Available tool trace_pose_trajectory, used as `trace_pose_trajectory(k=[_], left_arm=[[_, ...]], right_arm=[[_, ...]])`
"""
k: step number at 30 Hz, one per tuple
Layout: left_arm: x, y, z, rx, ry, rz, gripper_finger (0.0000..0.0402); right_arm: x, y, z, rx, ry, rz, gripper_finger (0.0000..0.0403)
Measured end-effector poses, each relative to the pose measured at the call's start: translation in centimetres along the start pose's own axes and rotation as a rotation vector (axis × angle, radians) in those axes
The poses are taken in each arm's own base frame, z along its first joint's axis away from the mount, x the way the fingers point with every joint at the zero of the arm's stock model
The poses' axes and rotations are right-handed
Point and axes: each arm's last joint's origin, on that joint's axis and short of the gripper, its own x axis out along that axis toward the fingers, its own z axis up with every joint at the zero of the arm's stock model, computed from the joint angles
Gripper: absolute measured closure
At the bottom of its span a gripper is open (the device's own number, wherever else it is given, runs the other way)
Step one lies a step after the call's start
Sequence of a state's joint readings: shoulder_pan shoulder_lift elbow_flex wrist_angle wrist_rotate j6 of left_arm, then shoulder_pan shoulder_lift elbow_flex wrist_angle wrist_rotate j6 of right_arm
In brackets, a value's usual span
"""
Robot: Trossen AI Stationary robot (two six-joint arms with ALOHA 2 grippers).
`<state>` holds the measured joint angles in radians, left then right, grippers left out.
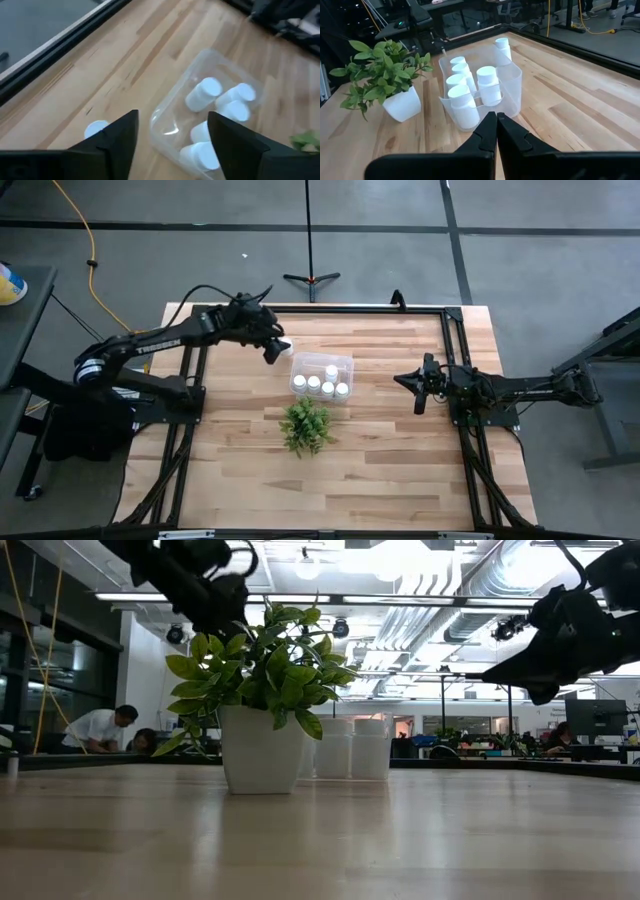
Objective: Pick and place pill bottles into a basket
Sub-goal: Put the white pill bottle in the transparent bin
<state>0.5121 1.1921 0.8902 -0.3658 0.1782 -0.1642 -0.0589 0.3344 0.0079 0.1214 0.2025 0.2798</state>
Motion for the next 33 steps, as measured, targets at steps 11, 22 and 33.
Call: trace_pose_trajectory(k=[11, 22, 33], left_arm=[[2.2, 1.9, -0.3, 0.062, 0.059, 0.094, 0.0006], [5.6, 2.9, -1.3, 0.169, 0.144, 0.158, 0.0039], [8.2, 3.9, -2.5, 0.193, 0.228, 0.233, 0.0041]], right_arm=[[0.0, -0.1, -0.2, 0.003, 0.019, -0.006, 0.0402], [0.0, -0.1, -0.3, 0.002, 0.028, -0.008, 0.0401], [0.0, -0.1, -0.4, 0.001, 0.035, -0.011, 0.0402]])
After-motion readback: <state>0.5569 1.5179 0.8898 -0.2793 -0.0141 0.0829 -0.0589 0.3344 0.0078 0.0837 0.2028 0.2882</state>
